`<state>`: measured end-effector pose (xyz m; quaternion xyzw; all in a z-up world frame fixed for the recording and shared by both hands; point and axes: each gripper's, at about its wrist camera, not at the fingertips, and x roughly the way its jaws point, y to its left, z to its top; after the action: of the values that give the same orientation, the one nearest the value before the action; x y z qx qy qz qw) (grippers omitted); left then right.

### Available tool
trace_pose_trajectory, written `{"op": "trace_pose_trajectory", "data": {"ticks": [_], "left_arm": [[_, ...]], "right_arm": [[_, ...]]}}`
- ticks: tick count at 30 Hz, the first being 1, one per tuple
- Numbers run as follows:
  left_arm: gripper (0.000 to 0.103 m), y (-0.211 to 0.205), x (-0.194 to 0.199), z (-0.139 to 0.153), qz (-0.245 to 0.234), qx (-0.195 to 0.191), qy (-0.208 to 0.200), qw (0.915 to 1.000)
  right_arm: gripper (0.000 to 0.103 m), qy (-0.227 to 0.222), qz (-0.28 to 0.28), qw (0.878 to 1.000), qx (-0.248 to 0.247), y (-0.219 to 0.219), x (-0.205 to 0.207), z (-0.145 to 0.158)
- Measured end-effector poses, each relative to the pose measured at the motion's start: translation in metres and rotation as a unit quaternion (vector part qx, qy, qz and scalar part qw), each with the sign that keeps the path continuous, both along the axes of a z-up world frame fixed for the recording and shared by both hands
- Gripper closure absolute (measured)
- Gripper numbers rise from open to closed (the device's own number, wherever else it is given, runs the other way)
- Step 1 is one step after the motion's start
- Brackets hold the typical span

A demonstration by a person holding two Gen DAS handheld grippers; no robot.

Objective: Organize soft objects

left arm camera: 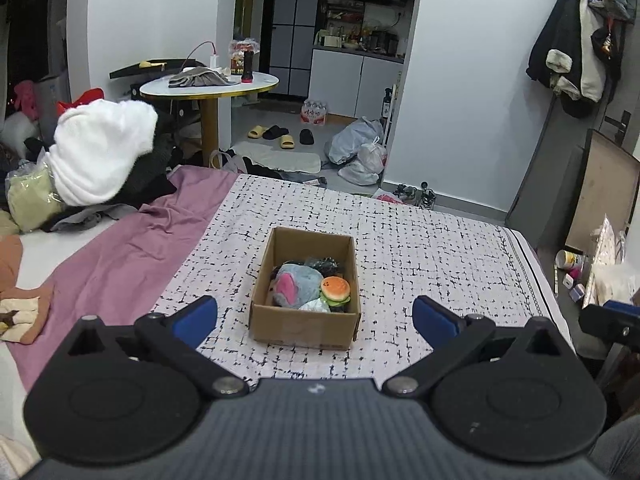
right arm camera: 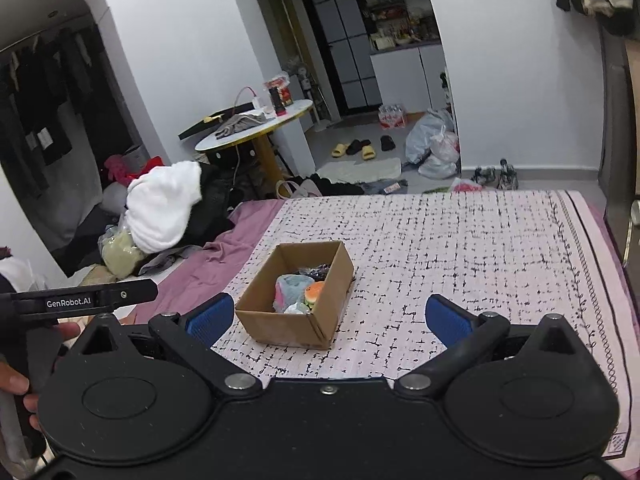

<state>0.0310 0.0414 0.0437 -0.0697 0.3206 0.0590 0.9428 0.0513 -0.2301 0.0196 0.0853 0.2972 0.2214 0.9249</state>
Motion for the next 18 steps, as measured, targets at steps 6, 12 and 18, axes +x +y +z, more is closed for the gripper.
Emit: {"op": "trace_pose_trajectory", "data": {"ticks": [6,12,18], "left_arm": [[0.000,-0.010,-0.024,0.000,-0.017,0.008,-0.006,0.9998],[0.000,-0.016,-0.039,-0.002,-0.031,0.005,-0.015,0.9994],[0.000,-0.022,-0.052,-0.012,-0.032,0.001,-0.018,0.9993]], "right_arm": [[0.000,-0.005,-0.018,1.000,-0.004,-0.015,-0.020,-0.004],[0.000,-0.005,-0.029,1.000,-0.003,-0.032,-0.034,-0.012],[0.000,0.000,-0.038,0.999,0.003,-0.042,-0.047,-0.025]]}}
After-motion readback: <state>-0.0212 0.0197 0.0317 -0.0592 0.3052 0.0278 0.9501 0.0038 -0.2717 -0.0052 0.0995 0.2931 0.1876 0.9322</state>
